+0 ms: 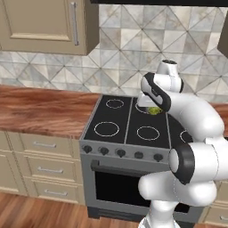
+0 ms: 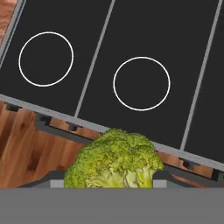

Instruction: Turn on the sink faucet. Then move the broccoli from the counter to the sink. Turn off the sink. Move the vegetable from the sink to the pot next to the stove. Finally move the pot to the rear center burner.

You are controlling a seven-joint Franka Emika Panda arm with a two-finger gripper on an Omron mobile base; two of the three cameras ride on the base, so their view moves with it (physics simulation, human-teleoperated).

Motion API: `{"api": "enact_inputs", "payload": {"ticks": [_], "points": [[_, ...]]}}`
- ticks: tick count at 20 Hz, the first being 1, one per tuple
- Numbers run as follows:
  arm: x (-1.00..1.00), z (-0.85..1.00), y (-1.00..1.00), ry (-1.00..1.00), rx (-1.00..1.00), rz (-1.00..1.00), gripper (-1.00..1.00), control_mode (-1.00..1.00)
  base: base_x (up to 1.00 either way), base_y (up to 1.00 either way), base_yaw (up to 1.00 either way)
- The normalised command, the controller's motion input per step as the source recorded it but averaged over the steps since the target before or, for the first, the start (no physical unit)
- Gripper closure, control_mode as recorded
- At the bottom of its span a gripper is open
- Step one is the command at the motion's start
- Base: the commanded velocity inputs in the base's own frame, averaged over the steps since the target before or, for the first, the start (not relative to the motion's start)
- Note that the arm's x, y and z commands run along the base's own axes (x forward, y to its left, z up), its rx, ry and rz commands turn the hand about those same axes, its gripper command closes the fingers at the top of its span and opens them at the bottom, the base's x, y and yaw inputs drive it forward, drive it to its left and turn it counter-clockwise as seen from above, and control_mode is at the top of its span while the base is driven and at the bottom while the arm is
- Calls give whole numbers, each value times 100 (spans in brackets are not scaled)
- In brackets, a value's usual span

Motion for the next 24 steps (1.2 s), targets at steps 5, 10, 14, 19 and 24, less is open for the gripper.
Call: {"api": "enact_inputs", "payload": {"ticks": [5,10,14,19,24], "points": [[0,0,0,0,0,0,100,100,11,-53,-15],[0,0,0,0,0,0,100,100,12,-53,-15],[0,0,0,0,0,0,100,100,12,-50,-15],[0,0,0,0,0,0,100,100,15,-49,-16],[0,0,0,0,0,0,100,100,25,-34,-17]]}}
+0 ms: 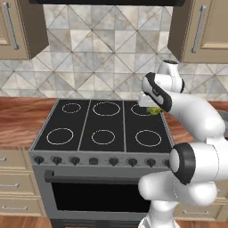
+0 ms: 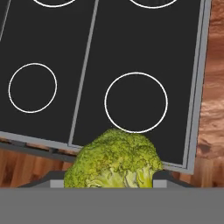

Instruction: Turn on the sink faucet. Then move the broccoli from the counter to the sink. Turn off the sink. Move the vegetable from the sink to the pot next to the stove. Finally move the pot to the rear center burner.

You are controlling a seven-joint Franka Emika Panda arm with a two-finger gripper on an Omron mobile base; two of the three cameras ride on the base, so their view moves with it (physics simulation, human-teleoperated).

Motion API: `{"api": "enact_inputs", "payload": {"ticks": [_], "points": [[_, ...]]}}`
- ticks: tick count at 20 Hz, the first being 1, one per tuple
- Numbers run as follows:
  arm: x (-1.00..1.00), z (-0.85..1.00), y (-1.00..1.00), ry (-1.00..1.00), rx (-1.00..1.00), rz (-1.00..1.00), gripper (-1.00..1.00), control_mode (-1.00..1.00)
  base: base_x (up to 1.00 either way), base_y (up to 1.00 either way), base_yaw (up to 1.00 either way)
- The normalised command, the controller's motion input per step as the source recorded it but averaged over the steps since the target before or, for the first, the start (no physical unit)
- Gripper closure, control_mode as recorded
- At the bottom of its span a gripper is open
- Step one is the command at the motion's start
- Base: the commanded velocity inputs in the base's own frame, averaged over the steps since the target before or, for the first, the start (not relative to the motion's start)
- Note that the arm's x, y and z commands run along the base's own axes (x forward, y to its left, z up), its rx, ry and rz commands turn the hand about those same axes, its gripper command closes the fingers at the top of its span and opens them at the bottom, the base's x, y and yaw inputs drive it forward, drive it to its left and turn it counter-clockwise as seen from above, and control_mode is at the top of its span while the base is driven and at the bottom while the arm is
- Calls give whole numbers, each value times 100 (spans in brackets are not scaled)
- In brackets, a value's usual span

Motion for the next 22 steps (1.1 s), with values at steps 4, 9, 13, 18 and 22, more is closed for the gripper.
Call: {"api": "enact_inputs", "payload": {"ticks": [4,9,13,18,22], "points": [[0,0,0,0,0,0,100,100,35,-33,-18],[0,0,0,0,0,0,100,100,30,-34,-19],[0,0,0,0,0,0,100,100,27,-32,-19],[0,0,0,0,0,0,100,100,15,-14,-19],[0,0,0,0,0,0,100,100,16,0,-17]]}}
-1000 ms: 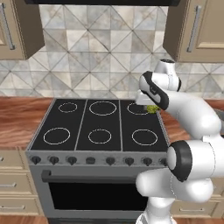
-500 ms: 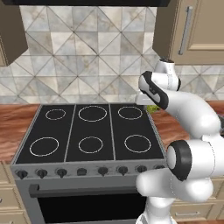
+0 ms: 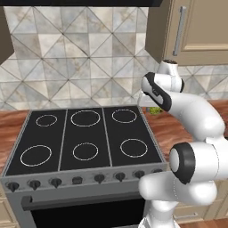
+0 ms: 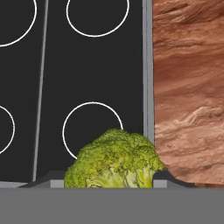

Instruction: Turn on the sink faucet. Then move the broccoli from the counter to the sink. Turn off the sink. Move the vegetable from the sink to the pot next to the stove. Finally move the pot to the rear center burner.

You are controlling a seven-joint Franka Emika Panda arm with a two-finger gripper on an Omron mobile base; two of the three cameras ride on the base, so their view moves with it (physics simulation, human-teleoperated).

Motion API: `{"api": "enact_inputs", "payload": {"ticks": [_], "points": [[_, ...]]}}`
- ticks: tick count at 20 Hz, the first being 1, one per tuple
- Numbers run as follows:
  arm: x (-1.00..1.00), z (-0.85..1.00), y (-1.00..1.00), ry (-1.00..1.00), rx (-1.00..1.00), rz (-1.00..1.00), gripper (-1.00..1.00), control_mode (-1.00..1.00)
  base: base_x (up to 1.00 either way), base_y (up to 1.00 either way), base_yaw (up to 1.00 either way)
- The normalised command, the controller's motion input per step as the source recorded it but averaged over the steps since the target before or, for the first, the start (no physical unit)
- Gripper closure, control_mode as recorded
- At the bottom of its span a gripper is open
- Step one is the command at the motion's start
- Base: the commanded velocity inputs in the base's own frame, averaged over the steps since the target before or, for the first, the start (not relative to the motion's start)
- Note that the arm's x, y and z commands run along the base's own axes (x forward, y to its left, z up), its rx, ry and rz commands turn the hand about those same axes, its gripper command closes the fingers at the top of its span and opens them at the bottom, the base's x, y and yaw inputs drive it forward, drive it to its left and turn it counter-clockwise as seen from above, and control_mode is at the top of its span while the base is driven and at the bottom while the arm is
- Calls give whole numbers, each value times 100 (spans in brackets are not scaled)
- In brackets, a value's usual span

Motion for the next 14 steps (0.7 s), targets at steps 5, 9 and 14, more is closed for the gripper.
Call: {"api": "enact_inputs", "payload": {"ticks": [5,9,14], "points": [[0,0,0,0,0,0,100,100,27,2,-14],[0,0,0,0,0,0,100,100,27,6,-7],[0,0,0,0,0,0,100,100,1,0,0]]}}
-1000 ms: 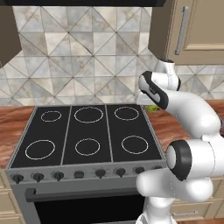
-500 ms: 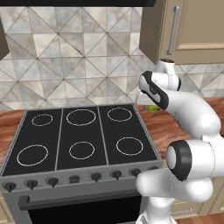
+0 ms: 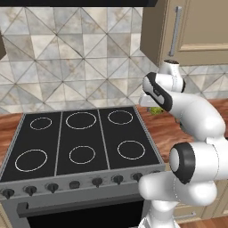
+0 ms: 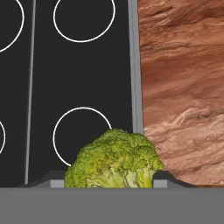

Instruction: Turn on the sink faucet. Then move the broccoli from the counter to the sink. Turn off the sink. Move the vegetable from the sink to the pot next to the stove. Finally move the pot to the rear center burner.

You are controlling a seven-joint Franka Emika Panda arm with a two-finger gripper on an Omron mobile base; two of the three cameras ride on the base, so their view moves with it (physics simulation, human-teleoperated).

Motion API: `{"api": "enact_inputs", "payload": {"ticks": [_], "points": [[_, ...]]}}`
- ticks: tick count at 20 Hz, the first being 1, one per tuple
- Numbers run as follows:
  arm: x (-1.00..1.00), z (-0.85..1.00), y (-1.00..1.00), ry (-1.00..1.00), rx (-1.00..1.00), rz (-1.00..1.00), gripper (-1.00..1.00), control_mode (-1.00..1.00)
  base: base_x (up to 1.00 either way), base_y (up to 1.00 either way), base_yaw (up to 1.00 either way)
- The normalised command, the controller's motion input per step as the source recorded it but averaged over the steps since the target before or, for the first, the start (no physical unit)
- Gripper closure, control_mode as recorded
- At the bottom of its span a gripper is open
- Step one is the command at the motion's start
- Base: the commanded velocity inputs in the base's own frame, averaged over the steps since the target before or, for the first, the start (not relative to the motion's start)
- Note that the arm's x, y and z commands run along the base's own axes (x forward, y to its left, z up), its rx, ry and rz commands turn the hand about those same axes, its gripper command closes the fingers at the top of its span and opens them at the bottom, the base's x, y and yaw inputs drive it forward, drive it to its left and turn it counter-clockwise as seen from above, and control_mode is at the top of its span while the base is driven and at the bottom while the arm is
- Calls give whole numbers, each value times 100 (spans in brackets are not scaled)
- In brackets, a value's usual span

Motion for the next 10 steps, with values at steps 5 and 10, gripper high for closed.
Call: {"api": "enact_inputs", "payload": {"ticks": [5,10], "points": [[0,0,0,0,0,0,100,-100,0,0,0],[0,0,-25,0,0,-1,100,-100,0,0,0]]}}
